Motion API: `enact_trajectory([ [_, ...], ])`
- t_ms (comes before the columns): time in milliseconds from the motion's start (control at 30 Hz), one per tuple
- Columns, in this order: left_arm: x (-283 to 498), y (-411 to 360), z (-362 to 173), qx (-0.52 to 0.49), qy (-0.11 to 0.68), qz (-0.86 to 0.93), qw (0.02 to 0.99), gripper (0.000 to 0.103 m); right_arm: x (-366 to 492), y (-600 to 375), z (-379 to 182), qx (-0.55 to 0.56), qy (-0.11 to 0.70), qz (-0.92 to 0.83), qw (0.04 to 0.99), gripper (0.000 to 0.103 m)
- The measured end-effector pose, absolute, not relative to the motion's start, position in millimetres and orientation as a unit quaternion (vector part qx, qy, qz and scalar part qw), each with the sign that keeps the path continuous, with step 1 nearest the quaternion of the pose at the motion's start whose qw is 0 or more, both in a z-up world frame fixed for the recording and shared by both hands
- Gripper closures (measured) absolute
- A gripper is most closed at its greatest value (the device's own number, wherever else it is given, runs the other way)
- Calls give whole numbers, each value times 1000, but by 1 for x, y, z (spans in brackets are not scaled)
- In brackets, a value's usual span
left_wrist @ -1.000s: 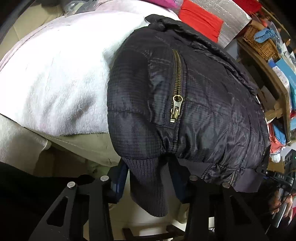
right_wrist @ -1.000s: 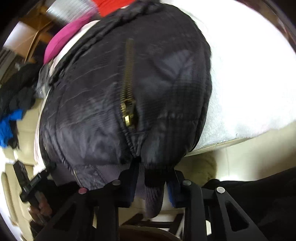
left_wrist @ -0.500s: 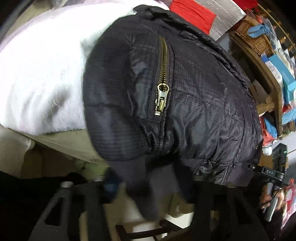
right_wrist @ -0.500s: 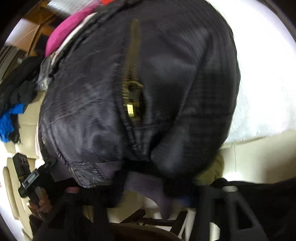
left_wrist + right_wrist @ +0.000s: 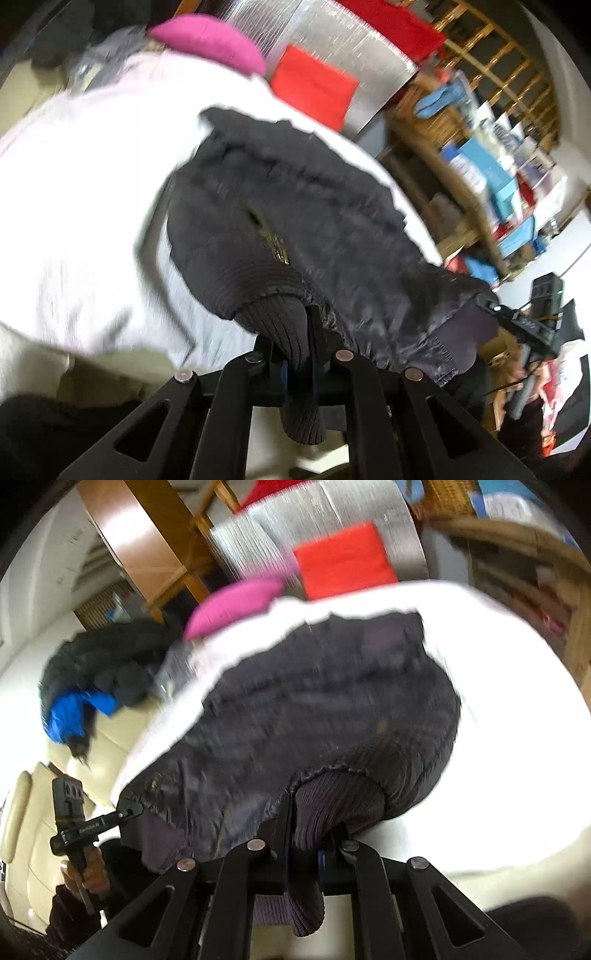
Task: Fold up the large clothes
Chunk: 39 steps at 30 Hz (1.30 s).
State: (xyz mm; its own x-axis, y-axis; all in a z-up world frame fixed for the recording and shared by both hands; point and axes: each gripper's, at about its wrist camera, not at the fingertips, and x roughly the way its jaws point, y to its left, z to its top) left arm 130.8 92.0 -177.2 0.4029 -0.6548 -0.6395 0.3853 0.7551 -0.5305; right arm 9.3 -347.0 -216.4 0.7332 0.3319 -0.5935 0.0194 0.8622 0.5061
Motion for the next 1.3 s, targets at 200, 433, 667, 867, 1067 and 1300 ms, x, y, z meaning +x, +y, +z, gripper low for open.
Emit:
enact_trajectory([
  [200, 187, 80, -126, -166, 420, -327, 830, 94, 58, -358, -166, 248, 289, 71, 922, 93],
  [433, 319, 51, -73, -198, 405, -315, 835, 93, 170, -414, -116, 271, 239, 35, 932, 93],
  [667, 472, -6, -76, -196, 420, -297, 835, 93, 326, -456, -118, 285, 224, -23, 932, 93],
  [867, 580, -49, -158, -190, 484, -250, 817, 93, 454, -480, -192, 294, 281, -72, 911, 94],
  [1067, 623, -60, -217, -191, 498, -236, 812, 93, 516, -496, -262, 317, 321, -96, 887, 94],
  [1300, 619, -56, -245, -233, 507, -237, 795, 86, 511, -521, -291, 409, 343, -42, 845, 80],
])
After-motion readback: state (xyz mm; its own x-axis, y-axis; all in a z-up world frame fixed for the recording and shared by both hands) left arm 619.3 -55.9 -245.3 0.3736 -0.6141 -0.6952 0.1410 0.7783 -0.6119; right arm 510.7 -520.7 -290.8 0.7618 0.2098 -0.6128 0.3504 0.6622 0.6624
